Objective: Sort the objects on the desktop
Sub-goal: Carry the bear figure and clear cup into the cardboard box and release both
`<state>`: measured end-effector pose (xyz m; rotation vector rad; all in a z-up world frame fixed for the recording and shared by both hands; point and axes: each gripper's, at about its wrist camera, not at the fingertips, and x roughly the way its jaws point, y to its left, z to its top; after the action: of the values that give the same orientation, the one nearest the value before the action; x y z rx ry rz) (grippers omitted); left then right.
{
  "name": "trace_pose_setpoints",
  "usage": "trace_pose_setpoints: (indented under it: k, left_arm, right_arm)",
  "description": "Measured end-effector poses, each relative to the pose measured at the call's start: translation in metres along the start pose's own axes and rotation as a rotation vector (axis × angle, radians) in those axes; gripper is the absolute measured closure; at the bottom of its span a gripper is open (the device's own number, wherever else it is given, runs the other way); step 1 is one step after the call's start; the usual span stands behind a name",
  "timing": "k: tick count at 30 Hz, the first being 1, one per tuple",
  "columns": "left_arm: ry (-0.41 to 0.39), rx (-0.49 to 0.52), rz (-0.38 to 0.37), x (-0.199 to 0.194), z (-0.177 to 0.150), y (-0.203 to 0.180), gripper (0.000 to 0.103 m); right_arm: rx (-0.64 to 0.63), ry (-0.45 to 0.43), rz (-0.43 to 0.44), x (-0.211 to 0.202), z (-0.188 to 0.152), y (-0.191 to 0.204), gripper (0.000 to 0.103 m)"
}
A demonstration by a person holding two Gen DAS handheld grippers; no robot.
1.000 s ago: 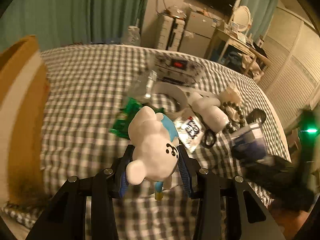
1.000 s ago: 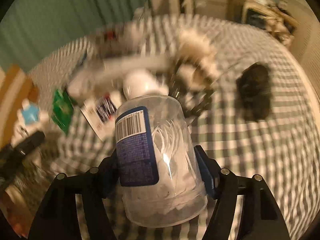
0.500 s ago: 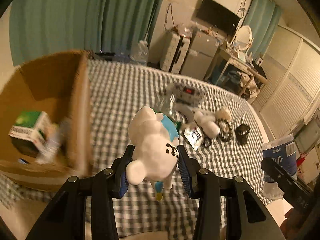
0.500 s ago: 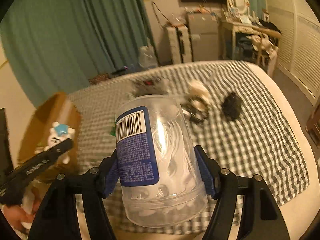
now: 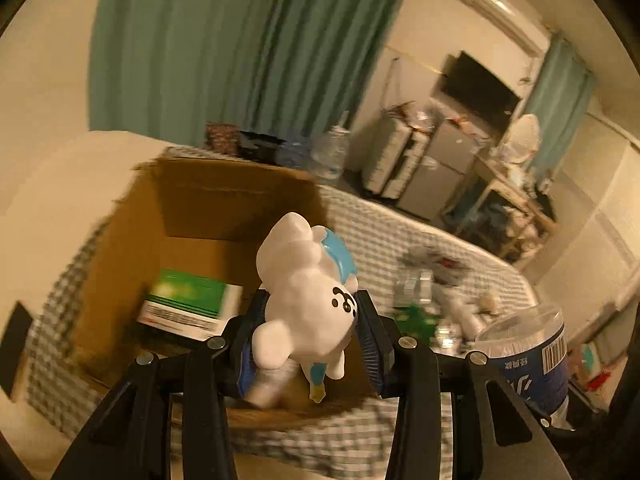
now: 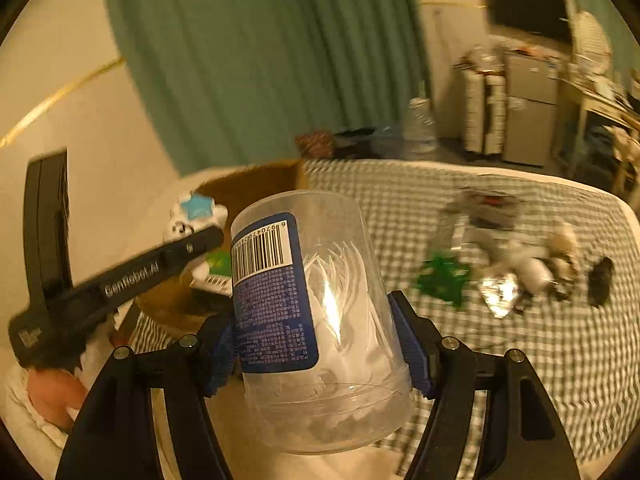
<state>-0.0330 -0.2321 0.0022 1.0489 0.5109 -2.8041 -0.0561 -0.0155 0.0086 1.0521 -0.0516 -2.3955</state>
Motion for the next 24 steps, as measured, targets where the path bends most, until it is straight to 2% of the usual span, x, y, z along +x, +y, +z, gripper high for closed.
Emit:
trace_pose_setpoints:
  k: [2,5,12,17,18,19,21,24]
  left_arm:
    - [0.000,0.025,0.045,0.006,0.004,0.018,0.060]
    - [0.007,0.019,0.074,0.015,0.007,0.039,0.060]
    - [0.066,-0.022,0.094,0.046,0.003,0.069,0.060]
    - [0.097,-0.019,0.087,0.068,0.007,0.070,0.058]
    - [0.094,-0.010,0.091,0.070,0.008,0.069,0.051]
    - [0.092,-0.006,0.094,0.070,0.009,0.070,0.032]
    - [0.086,-0.001,0.087,0.068,0.010,0.070,0.013]
    - [0.073,-0.002,0.062,0.063,0.009,0.070,0.012]
  right_arm:
    - [0.003,0.025,0.044,0.020,0.009,0.007,0.035]
    - [0.011,0.035,0.085,0.042,0.022,0.016,0.035]
    - [0.047,0.069,0.141,0.096,0.051,0.032,0.035]
    - [0.089,0.080,0.150,0.126,0.072,0.039,0.033]
    - [0.103,0.077,0.150,0.128,0.076,0.039,0.022]
    - [0.114,0.069,0.147,0.130,0.080,0.039,0.011]
    - [0.124,0.024,0.146,0.123,0.082,0.036,0.010]
    - [0.135,-0.010,0.106,0.114,0.079,0.027,0.010]
